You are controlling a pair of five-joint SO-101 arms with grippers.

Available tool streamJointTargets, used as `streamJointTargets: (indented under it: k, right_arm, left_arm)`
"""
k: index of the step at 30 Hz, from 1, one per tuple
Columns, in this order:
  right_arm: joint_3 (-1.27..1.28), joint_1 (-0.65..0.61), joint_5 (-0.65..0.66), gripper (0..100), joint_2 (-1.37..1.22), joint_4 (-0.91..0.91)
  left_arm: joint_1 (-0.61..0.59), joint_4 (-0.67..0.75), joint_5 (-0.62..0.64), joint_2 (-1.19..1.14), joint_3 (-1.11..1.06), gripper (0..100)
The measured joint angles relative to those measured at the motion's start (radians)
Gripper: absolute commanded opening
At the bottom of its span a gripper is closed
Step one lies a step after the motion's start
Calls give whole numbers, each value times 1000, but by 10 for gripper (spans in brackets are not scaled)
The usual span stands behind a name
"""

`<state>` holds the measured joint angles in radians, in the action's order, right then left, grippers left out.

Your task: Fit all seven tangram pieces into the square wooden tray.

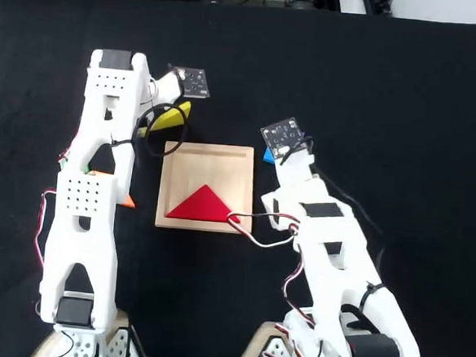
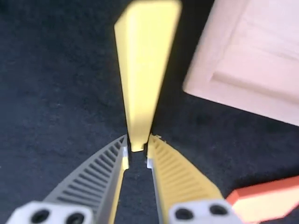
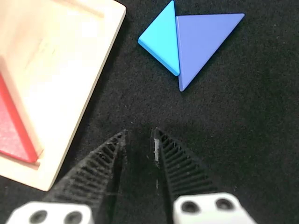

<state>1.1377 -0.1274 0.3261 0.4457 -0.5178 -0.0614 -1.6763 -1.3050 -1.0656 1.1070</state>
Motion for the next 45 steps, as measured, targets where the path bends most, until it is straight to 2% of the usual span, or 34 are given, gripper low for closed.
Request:
streamJointTargets:
  k: [5, 16, 25, 28, 30, 33, 37, 45]
  right_arm:
    - [0, 0, 0, 93, 0, 0]
    - [0, 0, 0, 93, 0, 15]
    - [0, 0, 0, 92, 0, 18]
    - [0, 20, 0, 55, 0, 18]
    - [-2, 78, -12, 14, 0, 18]
    - [-2, 184, -107, 28, 0, 18]
    - [-8, 285, -201, 34, 0, 18]
    - [-8, 287, -216, 34, 0, 18]
  left_arm:
    - [0, -63, 2, 0, 83, 28]
    - [17, -74, 77, 3, 95, 28]
    - [69, -74, 120, 264, 49, 28]
    - [87, -74, 120, 400, -89, 28]
    - [107, -74, 120, 508, -219, 28]
    - [133, -63, 118, 684, -431, 28]
    - [138, 89, 118, 896, -717, 28]
    - [175, 528, 117, 1247, -1438, 28]
